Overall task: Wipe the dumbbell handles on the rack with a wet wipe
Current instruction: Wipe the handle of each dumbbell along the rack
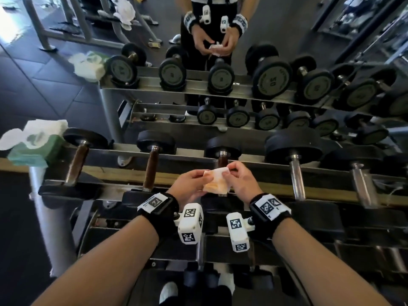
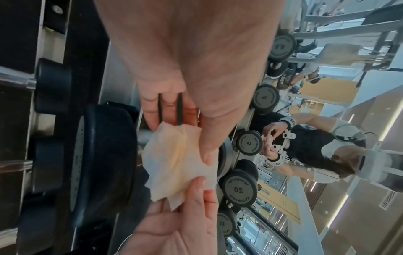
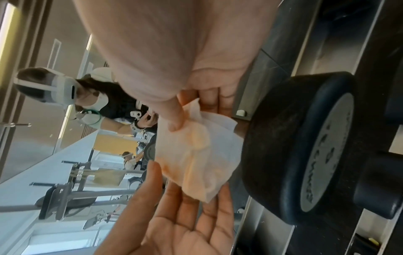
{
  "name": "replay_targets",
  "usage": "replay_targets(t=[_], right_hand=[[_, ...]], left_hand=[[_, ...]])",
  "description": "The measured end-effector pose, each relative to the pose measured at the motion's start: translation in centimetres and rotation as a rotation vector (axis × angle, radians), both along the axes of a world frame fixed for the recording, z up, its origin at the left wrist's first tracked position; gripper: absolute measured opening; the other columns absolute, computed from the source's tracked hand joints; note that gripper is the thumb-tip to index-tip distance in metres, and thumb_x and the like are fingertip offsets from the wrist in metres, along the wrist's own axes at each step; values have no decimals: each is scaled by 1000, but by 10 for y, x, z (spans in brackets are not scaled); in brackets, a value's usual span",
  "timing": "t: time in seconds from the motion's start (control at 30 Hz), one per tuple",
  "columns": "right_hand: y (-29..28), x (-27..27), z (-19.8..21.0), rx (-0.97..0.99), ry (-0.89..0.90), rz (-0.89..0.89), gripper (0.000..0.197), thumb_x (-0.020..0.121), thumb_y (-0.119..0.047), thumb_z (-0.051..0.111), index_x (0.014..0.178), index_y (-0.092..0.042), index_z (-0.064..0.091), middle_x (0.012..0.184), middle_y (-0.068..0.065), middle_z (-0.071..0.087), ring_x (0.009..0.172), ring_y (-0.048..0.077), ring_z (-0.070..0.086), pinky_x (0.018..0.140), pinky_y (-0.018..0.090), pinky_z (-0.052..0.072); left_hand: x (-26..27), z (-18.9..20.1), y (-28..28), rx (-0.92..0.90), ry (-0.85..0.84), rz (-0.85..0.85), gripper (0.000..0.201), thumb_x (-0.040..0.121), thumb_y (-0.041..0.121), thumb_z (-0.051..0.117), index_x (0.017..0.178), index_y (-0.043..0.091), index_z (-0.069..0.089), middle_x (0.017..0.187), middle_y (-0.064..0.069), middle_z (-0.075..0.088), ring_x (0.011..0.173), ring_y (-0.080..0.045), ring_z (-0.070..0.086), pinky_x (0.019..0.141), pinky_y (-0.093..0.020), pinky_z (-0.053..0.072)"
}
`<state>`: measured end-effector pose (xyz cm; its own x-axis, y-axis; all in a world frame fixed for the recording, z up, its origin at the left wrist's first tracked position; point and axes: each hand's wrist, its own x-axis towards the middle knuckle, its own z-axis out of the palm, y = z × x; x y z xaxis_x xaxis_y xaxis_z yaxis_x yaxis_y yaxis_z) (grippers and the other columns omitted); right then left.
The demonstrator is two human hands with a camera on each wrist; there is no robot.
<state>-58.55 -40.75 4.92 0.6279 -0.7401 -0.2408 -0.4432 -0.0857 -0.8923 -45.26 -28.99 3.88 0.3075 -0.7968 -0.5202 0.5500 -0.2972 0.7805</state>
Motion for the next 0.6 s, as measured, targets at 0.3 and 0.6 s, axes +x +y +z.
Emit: replay_targets(t=[0.3,0.6], right_hand=[[4,-8,-15,-24,-24,-101,12,89,-10,70,95,-19,66,98,1,69,96,18,66,88,30,53],[18,-63,-44,33,-36,-65,12,88,-20,73,96,-28,76,102,-9,74,101,4,66,85,10,45]], left_hand=[[4,-27,-2,122,-227,25,7,92,15,64,98,17,68,96,-7,73,75,-12,72,57,-21,55],[28,-50,-35,187,-381,16,19,95,9,60,113,9,66,94,-6,70,84,-19,69,69,-30,61]])
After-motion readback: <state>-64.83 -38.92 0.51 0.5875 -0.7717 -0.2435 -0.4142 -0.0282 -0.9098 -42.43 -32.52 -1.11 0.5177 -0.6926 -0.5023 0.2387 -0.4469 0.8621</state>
